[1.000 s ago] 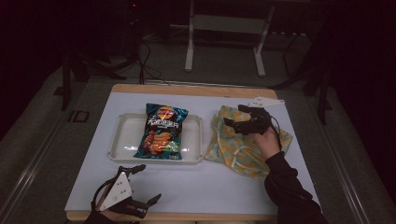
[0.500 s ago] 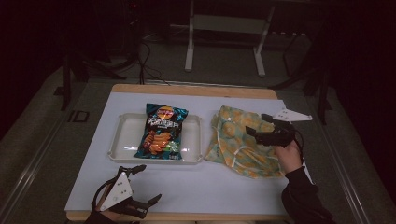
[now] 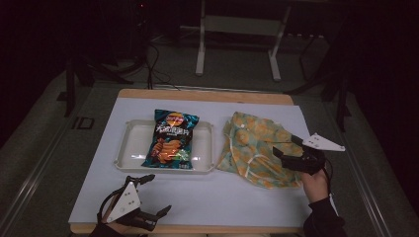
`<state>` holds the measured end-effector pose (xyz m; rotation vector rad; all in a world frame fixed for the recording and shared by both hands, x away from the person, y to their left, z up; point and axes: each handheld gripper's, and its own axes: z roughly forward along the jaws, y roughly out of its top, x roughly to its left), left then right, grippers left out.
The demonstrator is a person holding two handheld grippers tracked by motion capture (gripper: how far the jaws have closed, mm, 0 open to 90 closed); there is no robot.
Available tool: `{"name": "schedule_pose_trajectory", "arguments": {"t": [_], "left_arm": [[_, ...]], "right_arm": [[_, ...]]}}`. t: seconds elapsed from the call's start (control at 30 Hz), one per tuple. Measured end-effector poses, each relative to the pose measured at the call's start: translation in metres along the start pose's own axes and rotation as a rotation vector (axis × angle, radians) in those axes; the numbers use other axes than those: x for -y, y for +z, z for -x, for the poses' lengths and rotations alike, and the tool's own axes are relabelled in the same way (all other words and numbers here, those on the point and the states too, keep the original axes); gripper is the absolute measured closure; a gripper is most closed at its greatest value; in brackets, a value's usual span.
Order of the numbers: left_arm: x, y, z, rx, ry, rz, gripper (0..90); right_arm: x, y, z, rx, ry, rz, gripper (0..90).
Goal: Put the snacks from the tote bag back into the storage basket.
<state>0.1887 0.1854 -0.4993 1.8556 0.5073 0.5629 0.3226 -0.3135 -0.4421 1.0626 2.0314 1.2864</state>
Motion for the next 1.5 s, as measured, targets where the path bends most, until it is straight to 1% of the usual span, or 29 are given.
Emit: {"name": "schedule_pose_trajectory", "arguments": {"t": [0.07, 0.17, 0.2, 0.23, 0.3, 0.4, 0.43, 0.57, 0.6, 0.67, 0.8, 0.9, 0.93, 1.0, 1.03, 1.1, 1.17, 1.23, 1.27, 1.43, 1.5], "left_arm": [[0.000, 0.000, 0.000, 0.000, 0.000, 0.001, 1.4], [0.000, 0.000, 0.000, -0.002, -0.001, 0.003, 1.4], [0.000, -0.001, 0.000, -0.003, -0.004, 0.006, 1.4], [0.000, -0.001, 0.000, -0.003, -0.004, 0.007, 1.4], [0.000, -0.001, 0.000, -0.001, 0.000, 0.005, 1.4], [0.000, -0.002, 0.000, -0.002, 0.003, 0.002, 1.4], [0.000, -0.002, 0.000, -0.002, 0.002, 0.002, 1.4], [0.000, -0.001, 0.002, 0.005, 0.003, -0.002, 1.4], [0.000, -0.001, 0.002, 0.005, 0.005, -0.005, 1.4], [0.000, -0.001, 0.002, 0.006, 0.003, -0.005, 1.4], [0.000, -0.002, 0.002, 0.004, -0.005, -0.001, 1.4], [0.000, -0.001, 0.002, 0.006, -0.005, -0.003, 1.4], [0.000, -0.001, 0.002, 0.006, -0.003, -0.005, 1.4], [0.000, -0.001, 0.002, 0.007, -0.002, -0.006, 1.4], [0.000, -0.001, 0.002, 0.007, -0.003, -0.006, 1.4], [0.000, -0.001, 0.002, 0.007, -0.004, -0.006, 1.4], [0.000, 0.000, 0.002, 0.006, -0.006, -0.005, 1.4], [0.000, 0.000, 0.002, 0.006, -0.006, -0.006, 1.4], [0.000, 0.000, 0.002, 0.007, -0.006, -0.006, 1.4], [0.000, 0.000, 0.002, 0.008, -0.007, -0.006, 1.4], [0.000, 0.001, 0.002, 0.008, -0.007, -0.007, 1.4]], "right_arm": [[0.005, -0.002, 0.000, 0.016, -0.009, 0.004, 14.2], [0.010, -0.005, 0.001, 0.020, 0.002, 0.010, 14.1], [0.013, -0.006, 0.001, 0.030, 0.004, 0.011, 14.2], [0.019, -0.008, 0.000, 0.051, -0.002, 0.008, 14.2], [0.024, -0.010, 0.001, 0.066, -0.002, 0.013, 14.2], [0.031, -0.014, 0.003, 0.080, 0.021, 0.037, 14.1], [0.033, -0.016, 0.002, 0.102, 0.016, 0.045, 14.2], [0.040, -0.021, 0.002, 0.134, 0.026, 0.045, 14.0], [0.042, -0.021, 0.003, 0.147, 0.025, 0.048, 14.0], [0.046, -0.022, 0.003, 0.154, 0.022, 0.044, 13.5], [0.052, -0.024, 0.001, 0.176, -0.007, 0.032, 12.6], [0.056, -0.028, 0.000, 0.213, -0.014, 0.049, 12.2], [0.057, -0.029, -0.001, 0.223, -0.016, 0.049, 11.0], [0.059, -0.031, -0.001, 0.240, -0.010, 0.047, 10.8], [0.060, -0.031, -0.001, 0.241, -0.009, 0.043, 10.8], [0.063, -0.033, -0.002, 0.262, -0.011, 0.047, 10.8], [0.066, -0.034, -0.003, 0.265, -0.005, 0.045, 10.8], [0.068, -0.034, -0.004, 0.280, -0.005, 0.040, 10.8], [0.069, -0.034, -0.004, 0.279, -0.010, 0.041, 10.8], [0.071, -0.031, -0.004, 0.274, 0.003, 0.036, 10.8], [0.071, -0.031, -0.004, 0.277, -0.001, 0.036, 10.9]]}}
